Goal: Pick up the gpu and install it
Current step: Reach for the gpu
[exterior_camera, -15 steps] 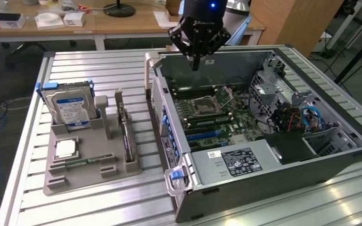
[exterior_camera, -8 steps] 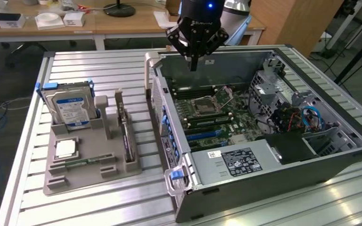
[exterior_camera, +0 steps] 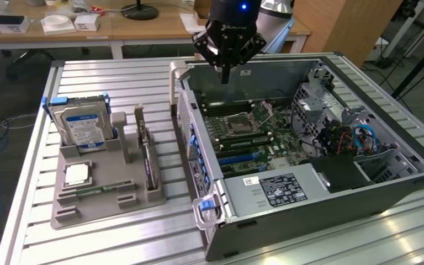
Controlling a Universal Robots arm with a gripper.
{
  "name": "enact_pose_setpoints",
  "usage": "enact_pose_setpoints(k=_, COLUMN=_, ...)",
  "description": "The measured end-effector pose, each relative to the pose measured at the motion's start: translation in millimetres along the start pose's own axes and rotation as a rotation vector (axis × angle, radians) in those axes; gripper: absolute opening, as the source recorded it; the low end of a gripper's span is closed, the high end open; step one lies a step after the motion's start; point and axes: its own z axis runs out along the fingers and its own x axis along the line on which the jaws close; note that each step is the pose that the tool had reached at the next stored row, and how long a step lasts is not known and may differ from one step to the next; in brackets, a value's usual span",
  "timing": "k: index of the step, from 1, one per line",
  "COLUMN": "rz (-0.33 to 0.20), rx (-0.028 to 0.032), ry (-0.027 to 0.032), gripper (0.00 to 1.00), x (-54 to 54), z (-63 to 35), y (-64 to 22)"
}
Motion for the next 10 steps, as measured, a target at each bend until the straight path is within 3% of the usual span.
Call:
enact_pose_setpoints(k=6, rz=0.000, rx=0.0000, ry=0.0000, gripper=0.11, x=3.3, z=0.2, y=-0.3)
enact_pose_setpoints(k=10, rz=0.000, rx=0.0000, ry=0.0000, gripper=0.11, x=12.7, z=0.4, y=-1.0)
